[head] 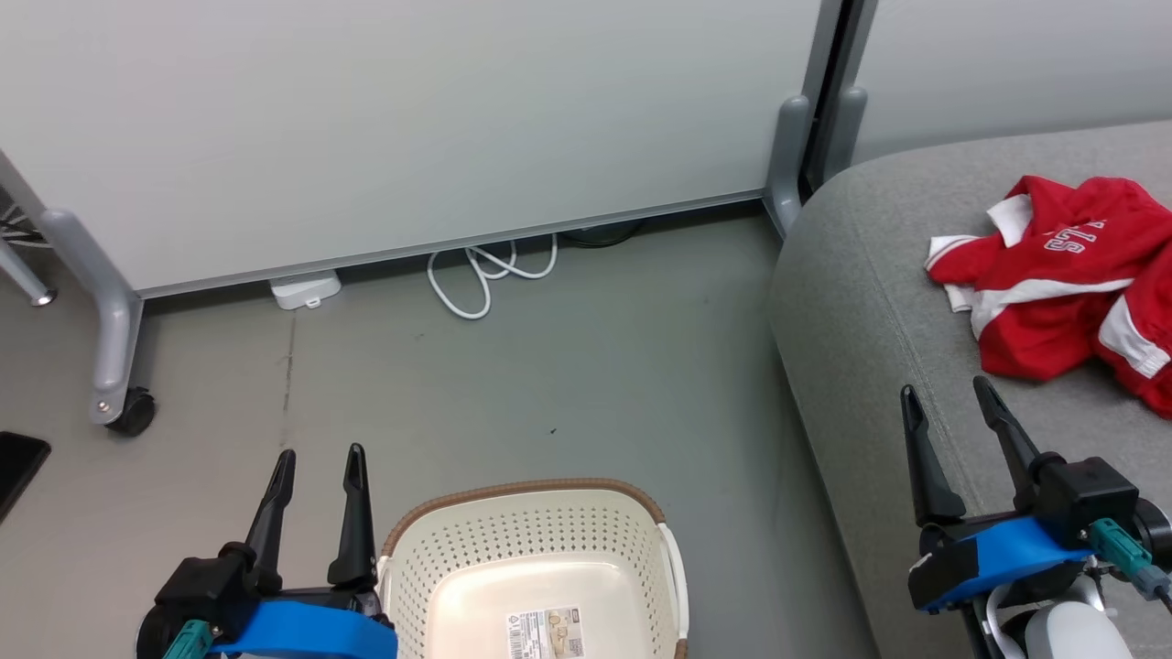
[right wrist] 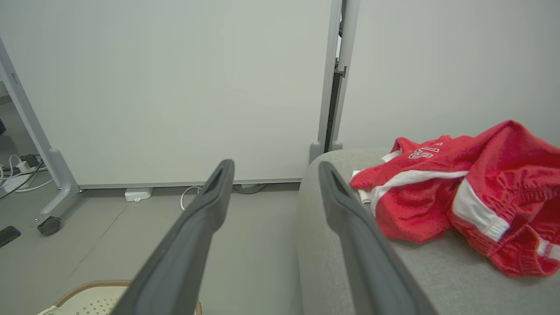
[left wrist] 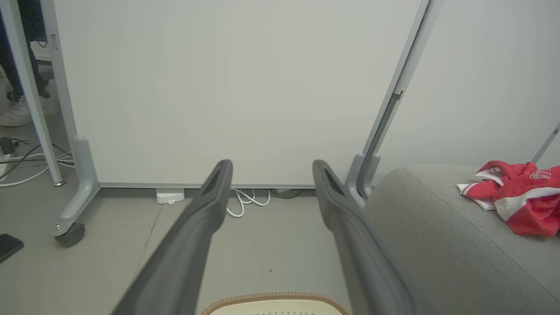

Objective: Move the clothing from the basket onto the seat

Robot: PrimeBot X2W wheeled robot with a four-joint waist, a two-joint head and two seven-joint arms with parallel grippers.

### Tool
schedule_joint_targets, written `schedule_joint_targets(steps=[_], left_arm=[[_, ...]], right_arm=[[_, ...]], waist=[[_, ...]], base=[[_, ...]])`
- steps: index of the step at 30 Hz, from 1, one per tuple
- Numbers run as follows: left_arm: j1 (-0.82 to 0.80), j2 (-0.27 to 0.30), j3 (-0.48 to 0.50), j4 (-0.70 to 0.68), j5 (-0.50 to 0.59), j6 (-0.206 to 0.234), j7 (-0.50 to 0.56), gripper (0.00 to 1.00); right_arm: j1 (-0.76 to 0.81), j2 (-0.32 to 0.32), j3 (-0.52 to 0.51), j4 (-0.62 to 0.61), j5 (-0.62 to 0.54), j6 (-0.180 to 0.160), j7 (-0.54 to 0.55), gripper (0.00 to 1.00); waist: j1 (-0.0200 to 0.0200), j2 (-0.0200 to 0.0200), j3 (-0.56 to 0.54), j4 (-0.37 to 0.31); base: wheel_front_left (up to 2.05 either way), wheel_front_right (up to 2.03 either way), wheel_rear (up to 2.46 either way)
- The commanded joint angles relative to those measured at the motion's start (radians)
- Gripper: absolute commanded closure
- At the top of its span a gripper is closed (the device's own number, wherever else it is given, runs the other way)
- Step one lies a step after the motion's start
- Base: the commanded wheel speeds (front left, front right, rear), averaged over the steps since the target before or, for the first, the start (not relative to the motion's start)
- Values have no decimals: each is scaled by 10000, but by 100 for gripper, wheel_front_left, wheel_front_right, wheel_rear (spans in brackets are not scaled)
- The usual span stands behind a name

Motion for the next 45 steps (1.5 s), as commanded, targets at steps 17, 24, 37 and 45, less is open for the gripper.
schedule_joint_targets(steps=[17,24,37,45], left_arm=[[281,-46,453,322,163,-74,-49,0],[248,-14,395,451,115,-74,-49,0],[241,-4,184,686,-12,6,7,100],[476,-136,220,1172,-439,6,157,100]], right_arm=[[774,69,168,-137,182,5,78,0],[794,71,213,-73,287,4,60,0],[675,52,279,26,392,0,61,100],[792,72,233,614,903,0,194,100]], waist=[[2,-1,-304,1080],[2,-1,-292,1077],[2,-1,-268,1091],[2,-1,-274,1084]], base=[[0,0,0],[0,0,0],[0,0,0],[0,0,0]])
